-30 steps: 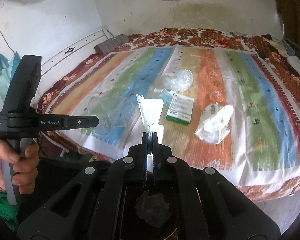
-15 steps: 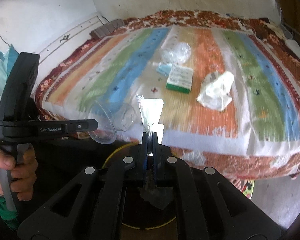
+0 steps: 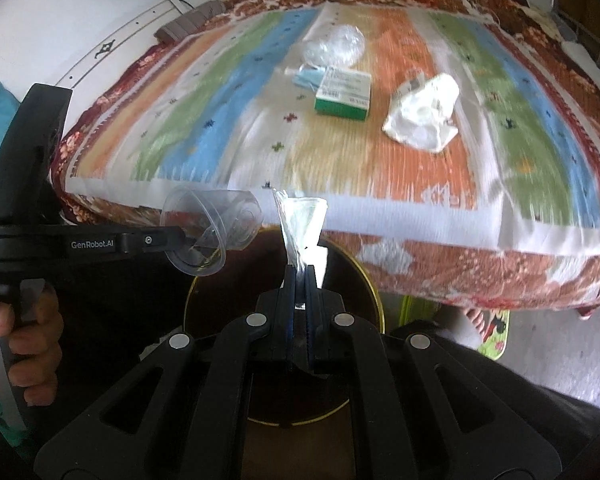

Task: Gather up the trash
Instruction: 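Open both grippers to drop the cup and tissue into the bin, then move both open grippers forward to the medicine box and face mask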

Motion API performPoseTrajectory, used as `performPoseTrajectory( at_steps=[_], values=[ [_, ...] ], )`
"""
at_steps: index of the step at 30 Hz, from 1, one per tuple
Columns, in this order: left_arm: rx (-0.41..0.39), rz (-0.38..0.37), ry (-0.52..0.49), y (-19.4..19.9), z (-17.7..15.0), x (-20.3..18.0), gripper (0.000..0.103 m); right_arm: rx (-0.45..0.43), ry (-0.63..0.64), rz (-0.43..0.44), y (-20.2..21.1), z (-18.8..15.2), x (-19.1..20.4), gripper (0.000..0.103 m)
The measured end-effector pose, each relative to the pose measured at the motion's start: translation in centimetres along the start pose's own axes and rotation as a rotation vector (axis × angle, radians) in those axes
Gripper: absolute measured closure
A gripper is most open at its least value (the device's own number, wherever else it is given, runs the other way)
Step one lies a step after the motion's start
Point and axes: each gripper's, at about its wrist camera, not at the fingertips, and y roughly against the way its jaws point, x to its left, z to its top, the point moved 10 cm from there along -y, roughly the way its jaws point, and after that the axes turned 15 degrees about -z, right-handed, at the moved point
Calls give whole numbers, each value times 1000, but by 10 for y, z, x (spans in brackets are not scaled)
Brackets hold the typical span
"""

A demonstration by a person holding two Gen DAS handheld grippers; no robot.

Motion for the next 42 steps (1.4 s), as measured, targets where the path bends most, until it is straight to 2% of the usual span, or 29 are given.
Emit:
performPoseTrajectory(
  at_steps=[3,4,5,6,9,14,18,20,23,26,35,39,42],
  values=[
    [30,5,17,-6,-5,3,95,42,-12,5,-7,-7,0,95],
    [44,4,22,-9,-7,4,83,60,-12,8,-10,-9,0,84],
    [47,2,23,-10,-8,4,73,70,-14,15,-12,-10,1,79],
    [43,3,24,-9,-7,5,71,69,-18,17,-12,-10,0,75],
    [8,1,42,-1,0,8,68,71,-41,31,-12,-8,-2,68],
    [-44,-1,30,10,16,6,50,59,-72,52,-12,3,-4,55],
    [-103,-7,31,22,40,5,42,45,-70,47,-12,13,-5,49],
    [-123,-16,17,27,50,0,35,22,-61,30,-11,20,-6,45],
    [-155,-52,6,34,62,-8,30,-5,-52,26,-7,33,-7,40],
    [-201,-40,14,43,73,-6,24,-21,-49,36,-5,45,-8,36],
    [-230,-97,52,48,120,-9,6,-80,-12,11,-5,93,-9,18],
    [-217,-109,79,42,138,-8,6,-101,-1,-15,-9,113,-13,9],
    [-204,-125,71,36,149,-12,6,-106,2,-26,-15,127,-15,9]
  ],
)
